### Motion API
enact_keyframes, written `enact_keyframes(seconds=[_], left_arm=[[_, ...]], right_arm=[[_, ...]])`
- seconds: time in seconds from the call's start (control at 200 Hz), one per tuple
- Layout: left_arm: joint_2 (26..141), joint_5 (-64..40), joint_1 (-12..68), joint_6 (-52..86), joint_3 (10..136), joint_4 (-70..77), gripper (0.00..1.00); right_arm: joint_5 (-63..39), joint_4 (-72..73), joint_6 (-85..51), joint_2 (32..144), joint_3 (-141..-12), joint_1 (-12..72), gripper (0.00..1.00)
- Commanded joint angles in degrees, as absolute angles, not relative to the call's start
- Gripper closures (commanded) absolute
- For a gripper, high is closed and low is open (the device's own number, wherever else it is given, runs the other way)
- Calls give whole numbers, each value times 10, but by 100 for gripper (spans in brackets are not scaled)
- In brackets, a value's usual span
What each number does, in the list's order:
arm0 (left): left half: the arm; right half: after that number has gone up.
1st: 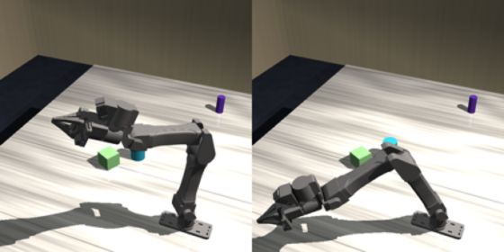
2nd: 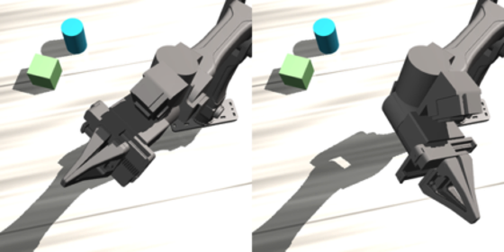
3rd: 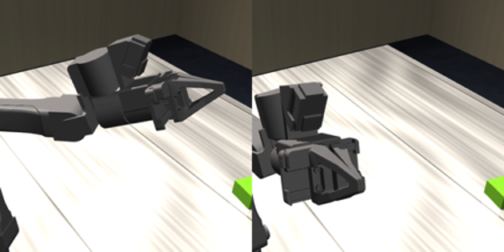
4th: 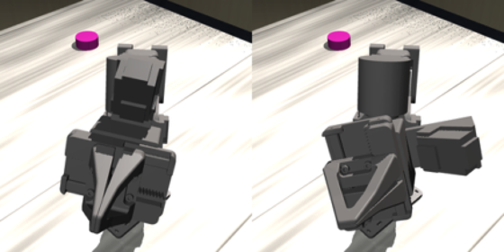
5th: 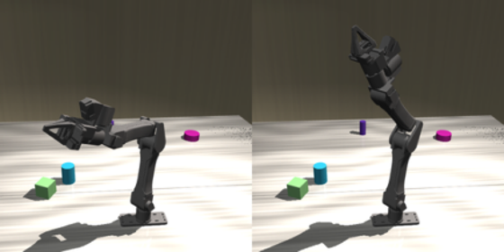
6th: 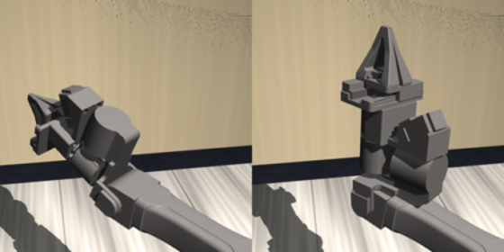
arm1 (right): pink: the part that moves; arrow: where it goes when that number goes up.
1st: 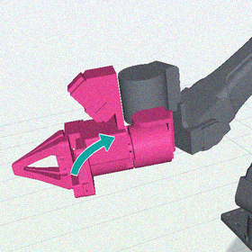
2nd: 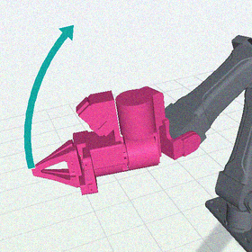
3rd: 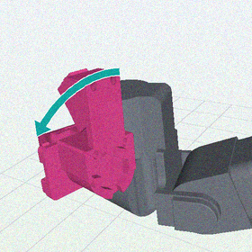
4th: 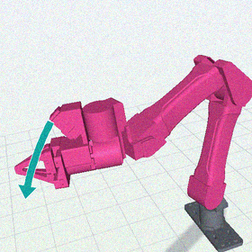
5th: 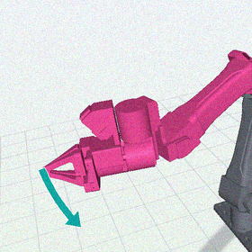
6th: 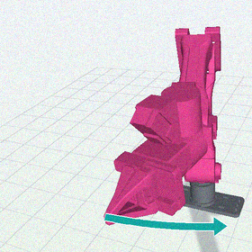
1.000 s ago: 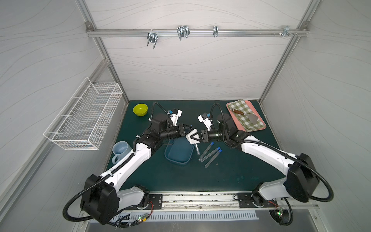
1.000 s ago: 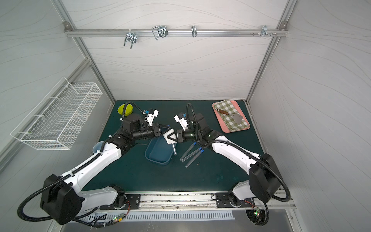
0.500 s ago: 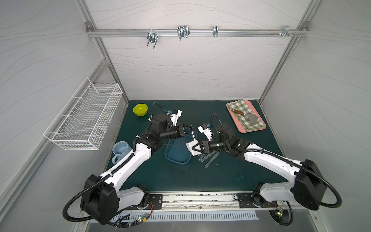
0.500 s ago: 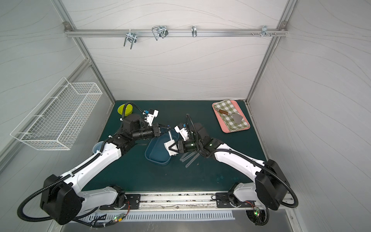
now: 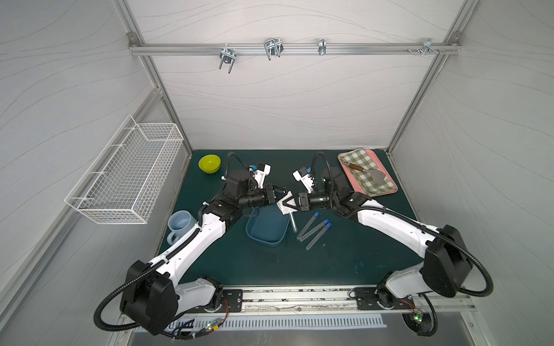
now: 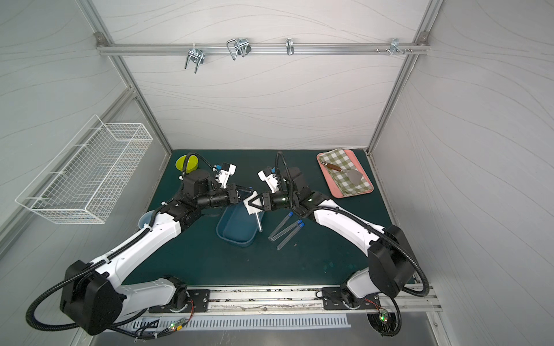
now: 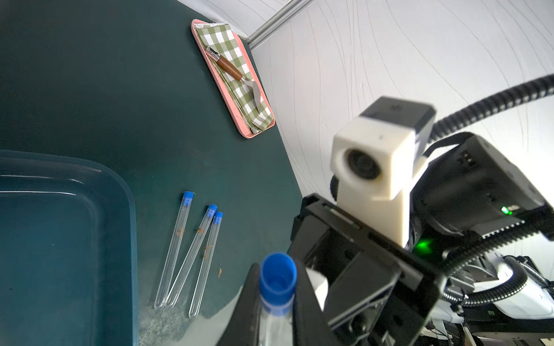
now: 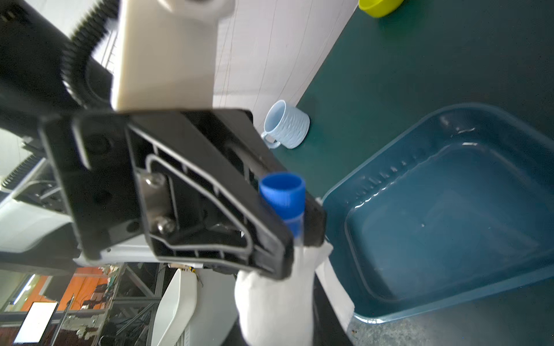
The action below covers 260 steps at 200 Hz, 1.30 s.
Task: Wipe the exteriors of test tubes
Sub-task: Wipe the dirt from the test tube, then place the test tube in the storage box.
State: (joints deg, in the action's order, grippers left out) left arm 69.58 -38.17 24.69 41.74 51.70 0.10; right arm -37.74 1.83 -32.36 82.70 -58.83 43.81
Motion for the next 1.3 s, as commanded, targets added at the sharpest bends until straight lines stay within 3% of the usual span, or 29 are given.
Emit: enact_keyframes(seconds=[0.0,0.645,0.985,1.296], left_arm=[[696,-392,244,406,539,15,88],[739,-380,160,255,607,-161,87],[820,-297,160,118,646,-268,86],[928,-256,161,52,685,-288,86]], right_arm=[[-363,17,-336,796,-544,461,78],[-287,-77,-392,592,-361,460,80],[-300,-190,-371,454,-339,338,80],[-347,-228,-348,431,-337,250,80]])
